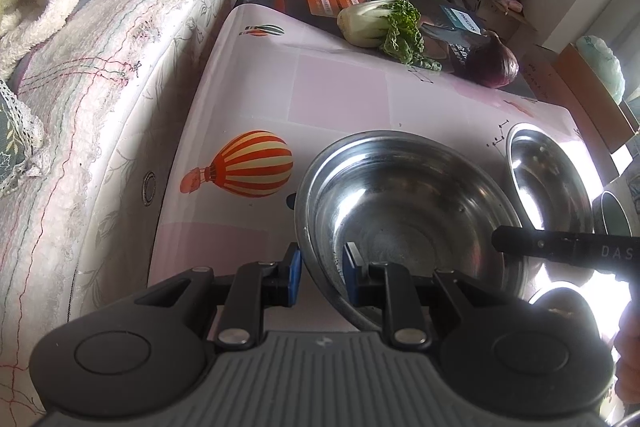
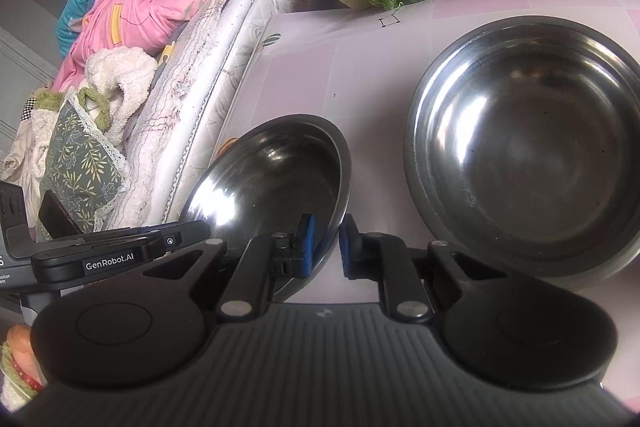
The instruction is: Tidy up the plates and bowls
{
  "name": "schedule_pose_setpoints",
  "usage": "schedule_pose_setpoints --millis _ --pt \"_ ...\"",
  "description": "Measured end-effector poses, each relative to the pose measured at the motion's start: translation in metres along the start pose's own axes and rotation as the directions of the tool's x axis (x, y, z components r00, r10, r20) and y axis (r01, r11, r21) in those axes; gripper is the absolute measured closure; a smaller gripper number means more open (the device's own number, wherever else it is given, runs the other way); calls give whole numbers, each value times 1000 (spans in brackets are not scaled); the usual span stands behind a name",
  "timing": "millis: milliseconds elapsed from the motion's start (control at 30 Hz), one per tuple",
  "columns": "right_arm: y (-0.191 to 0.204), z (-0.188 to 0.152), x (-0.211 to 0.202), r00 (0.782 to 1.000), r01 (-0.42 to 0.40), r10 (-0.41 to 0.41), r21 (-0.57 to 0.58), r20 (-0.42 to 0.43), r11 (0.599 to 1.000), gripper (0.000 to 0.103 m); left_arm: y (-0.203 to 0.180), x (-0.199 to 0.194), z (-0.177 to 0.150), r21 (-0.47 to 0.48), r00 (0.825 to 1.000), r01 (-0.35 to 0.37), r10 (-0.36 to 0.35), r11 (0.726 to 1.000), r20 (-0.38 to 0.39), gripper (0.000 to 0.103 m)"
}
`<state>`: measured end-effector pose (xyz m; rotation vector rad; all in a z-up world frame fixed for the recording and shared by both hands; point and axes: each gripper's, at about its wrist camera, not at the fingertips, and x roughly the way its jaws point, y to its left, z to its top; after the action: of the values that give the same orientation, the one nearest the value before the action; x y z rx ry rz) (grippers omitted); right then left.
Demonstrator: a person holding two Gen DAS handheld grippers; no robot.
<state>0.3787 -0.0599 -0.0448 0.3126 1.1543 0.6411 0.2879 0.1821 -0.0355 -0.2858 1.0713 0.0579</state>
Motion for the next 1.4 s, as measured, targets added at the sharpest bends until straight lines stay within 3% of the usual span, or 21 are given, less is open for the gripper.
schedule_pose_setpoints --millis 833,1100,1400 --pt "1 4 -27 998 -40 41 -19 43 999 90 -15 -28 0 47 997 -3 0 999 75 81" --pt "-11 8 -65 993 -52 53 -16 105 999 90 -48 -43 8 91 994 1 -11 996 109 81" --pt "-56 15 -110 985 -2 0 11 170 1000 90 -106 -32 20 140 991 55 -71 989 116 81"
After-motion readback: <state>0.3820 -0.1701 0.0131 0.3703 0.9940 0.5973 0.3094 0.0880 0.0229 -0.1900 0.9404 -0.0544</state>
